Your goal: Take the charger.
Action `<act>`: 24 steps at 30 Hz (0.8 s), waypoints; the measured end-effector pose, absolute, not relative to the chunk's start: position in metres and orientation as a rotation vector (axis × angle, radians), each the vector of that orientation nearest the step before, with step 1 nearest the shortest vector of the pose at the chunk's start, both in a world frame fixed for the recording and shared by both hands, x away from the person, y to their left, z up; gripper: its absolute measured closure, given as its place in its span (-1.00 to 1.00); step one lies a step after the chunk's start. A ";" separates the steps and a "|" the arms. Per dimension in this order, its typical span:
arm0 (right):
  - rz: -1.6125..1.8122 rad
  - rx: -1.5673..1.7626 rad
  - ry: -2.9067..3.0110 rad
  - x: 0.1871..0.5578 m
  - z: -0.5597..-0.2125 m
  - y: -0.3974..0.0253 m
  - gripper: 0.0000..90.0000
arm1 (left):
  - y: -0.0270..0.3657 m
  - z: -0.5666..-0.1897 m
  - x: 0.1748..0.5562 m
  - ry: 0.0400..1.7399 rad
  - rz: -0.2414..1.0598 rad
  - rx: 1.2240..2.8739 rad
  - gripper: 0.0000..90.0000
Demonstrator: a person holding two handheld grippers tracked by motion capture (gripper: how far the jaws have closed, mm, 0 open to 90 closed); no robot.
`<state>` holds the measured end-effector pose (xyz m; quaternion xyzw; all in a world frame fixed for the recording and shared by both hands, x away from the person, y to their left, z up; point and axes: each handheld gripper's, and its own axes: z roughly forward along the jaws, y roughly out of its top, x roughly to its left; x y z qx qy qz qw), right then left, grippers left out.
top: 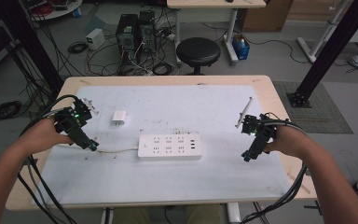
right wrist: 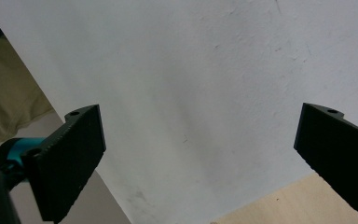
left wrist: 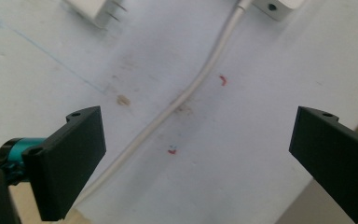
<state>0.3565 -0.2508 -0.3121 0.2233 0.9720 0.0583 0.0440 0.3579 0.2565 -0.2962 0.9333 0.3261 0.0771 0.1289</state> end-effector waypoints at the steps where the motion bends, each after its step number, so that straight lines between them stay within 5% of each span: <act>1: 0.184 0.692 2.964 0.356 -0.312 -0.251 -0.97 | 0.256 -0.296 0.359 0.956 0.245 2.708 -0.92; 24: 0.247 0.788 2.857 0.359 -0.310 -0.258 -0.97 | 0.236 -0.314 0.426 1.493 0.357 2.404 -0.92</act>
